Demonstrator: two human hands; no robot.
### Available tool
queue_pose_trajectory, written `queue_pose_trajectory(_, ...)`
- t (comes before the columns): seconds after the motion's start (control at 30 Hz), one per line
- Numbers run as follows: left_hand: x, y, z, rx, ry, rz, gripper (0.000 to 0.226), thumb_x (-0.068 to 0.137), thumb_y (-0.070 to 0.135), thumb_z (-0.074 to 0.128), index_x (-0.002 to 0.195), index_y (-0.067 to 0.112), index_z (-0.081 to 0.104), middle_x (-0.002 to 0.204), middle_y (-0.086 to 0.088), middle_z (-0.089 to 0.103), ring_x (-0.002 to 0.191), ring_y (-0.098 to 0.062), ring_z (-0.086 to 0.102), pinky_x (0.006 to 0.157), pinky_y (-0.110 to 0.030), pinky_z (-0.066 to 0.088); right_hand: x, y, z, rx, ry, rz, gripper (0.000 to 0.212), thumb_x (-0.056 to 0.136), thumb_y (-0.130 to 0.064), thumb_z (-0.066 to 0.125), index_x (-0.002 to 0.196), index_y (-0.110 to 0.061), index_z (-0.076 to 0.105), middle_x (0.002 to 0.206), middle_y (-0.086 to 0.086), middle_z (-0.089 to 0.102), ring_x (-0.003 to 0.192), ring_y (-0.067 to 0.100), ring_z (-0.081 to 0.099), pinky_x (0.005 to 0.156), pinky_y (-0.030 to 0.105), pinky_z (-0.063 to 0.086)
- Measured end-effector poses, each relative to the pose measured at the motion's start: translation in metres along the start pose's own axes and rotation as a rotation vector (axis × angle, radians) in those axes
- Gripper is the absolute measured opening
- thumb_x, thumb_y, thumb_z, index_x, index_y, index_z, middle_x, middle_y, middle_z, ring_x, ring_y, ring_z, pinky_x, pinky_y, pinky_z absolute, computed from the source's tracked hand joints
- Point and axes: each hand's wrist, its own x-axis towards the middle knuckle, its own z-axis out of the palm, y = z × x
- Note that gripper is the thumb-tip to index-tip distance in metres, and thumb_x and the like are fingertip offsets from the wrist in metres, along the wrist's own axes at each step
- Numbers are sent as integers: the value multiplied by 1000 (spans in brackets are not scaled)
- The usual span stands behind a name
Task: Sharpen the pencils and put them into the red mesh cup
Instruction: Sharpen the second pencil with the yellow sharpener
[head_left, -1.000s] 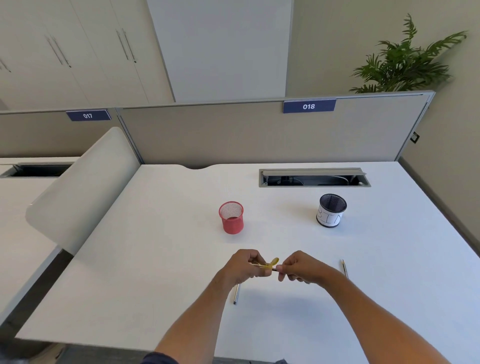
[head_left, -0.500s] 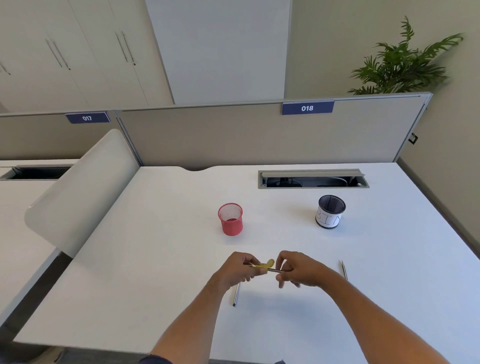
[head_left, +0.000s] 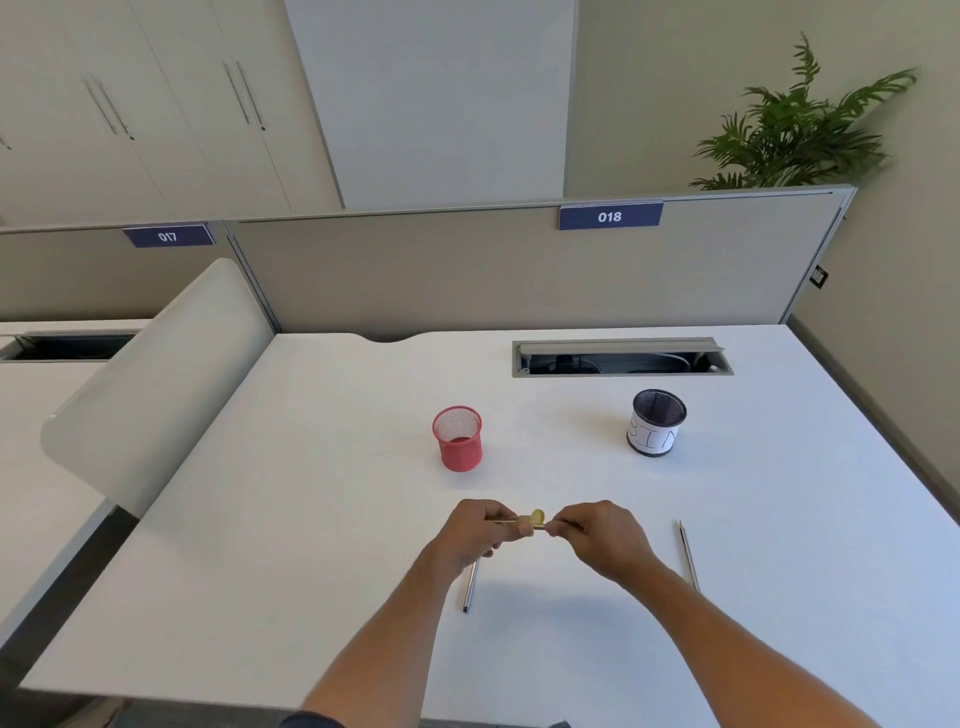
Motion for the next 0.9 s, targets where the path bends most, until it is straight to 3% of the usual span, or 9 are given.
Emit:
queue_pose_trajectory(0.17, 2, -7, -1, 53, -10, 75, 25, 67, 15, 93, 90, 15, 83, 72, 7, 71, 65, -4, 58, 59, -13, 43, 5, -4, -15, 509, -460, 232, 35, 96, -39, 63, 77, -15, 80, 54, -3, 48, 46, 9, 37, 48, 24, 26)
queue_pose_trajectory(0.27, 0, -10, 2, 55, -21, 65, 27, 67, 13, 93, 92, 14, 83, 70, 9, 71, 61, -2, 56, 56, -14, 42, 6, -4, -21, 468, -581, 249, 33, 95, -43, 61, 85, -17, 77, 59, 0, 49, 45, 11, 33, 45, 22, 23)
queue_pose_trajectory(0.43, -5, -6, -1, -7, -66, -56, 26, 74, 33, 89, 82, 10, 78, 59, 0, 53, 50, -13, 39, 49, -20, 33, 8, -5, -17, 318, -439, 46, 19, 83, -38, 73, 91, -23, 64, 69, -5, 73, 53, 2, 50, 55, 27, 40)
queue_pose_trajectory(0.53, -7, -4, -1, -30, -90, -124, 41, 87, 52, 74, 83, 12, 81, 53, 3, 38, 47, -13, 29, 52, -21, 33, 7, -4, -9, 76, -148, -83, 13, 85, -44, 71, 86, -32, 66, 81, -21, 68, 71, -1, 56, 65, 23, 44)
queue_pose_trajectory(0.63, -7, -2, -1, -114, -107, -156, 45, 92, 53, 65, 84, 13, 82, 51, 4, 33, 49, -14, 24, 55, -22, 34, 4, -3, -3, 19, 23, -189, 10, 91, -42, 68, 88, -33, 71, 82, -18, 67, 81, 4, 57, 71, 26, 47)
queue_pose_trajectory(0.73, -7, 3, -2, -100, -117, -85, 37, 85, 47, 77, 86, 11, 80, 52, 6, 46, 51, -12, 33, 54, -21, 33, 3, -3, -3, 44, -18, -119, 12, 92, -42, 65, 86, -34, 72, 75, -20, 67, 73, 4, 56, 64, 23, 43)
queue_pose_trajectory(0.9, -1, 0, -2, -69, -62, -42, 35, 77, 31, 89, 91, 1, 77, 57, 0, 52, 53, -13, 43, 52, -20, 34, 8, -3, -1, 118, -138, 52, 16, 88, -46, 65, 76, -37, 71, 57, -19, 58, 54, 5, 49, 55, 25, 38)
